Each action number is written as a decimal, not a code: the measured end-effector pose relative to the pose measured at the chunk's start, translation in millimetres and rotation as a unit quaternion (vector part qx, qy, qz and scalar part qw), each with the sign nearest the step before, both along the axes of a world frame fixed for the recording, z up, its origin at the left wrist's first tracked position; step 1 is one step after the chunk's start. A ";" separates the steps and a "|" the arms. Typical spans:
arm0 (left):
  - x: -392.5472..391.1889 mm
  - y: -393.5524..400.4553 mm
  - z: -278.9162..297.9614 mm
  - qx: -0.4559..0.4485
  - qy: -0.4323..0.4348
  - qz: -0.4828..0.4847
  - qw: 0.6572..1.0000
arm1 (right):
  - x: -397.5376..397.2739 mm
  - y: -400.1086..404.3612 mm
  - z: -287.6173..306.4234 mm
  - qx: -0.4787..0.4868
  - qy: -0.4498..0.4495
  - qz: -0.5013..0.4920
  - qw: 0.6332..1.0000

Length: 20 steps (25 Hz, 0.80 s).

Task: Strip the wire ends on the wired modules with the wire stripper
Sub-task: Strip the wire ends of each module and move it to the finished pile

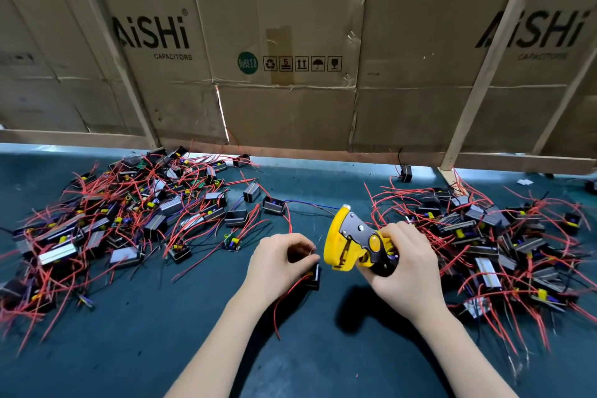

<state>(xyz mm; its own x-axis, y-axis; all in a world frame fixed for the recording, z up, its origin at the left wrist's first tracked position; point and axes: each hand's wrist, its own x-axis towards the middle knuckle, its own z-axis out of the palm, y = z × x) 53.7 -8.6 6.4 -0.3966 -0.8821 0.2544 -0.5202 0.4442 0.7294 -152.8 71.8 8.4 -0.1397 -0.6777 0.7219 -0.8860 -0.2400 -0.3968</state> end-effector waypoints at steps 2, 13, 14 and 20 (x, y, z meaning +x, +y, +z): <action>5.6 -3.3 1.2 -0.028 -0.034 -0.019 0.999 | -0.7 1.2 0.1 -0.002 -0.022 0.001 1.000; 102.0 -79.9 16.0 -0.058 -0.178 0.199 0.962 | -1.1 0.3 0.5 0.005 -0.041 -0.002 0.999; 109.1 -85.7 19.9 -0.049 -0.187 0.225 0.955 | -1.8 0.3 0.0 0.009 -0.042 -0.005 0.999; 94.3 -88.5 50.4 -0.144 -0.129 0.316 0.929 | -2.4 -2.0 -0.6 0.019 -0.046 -0.012 0.999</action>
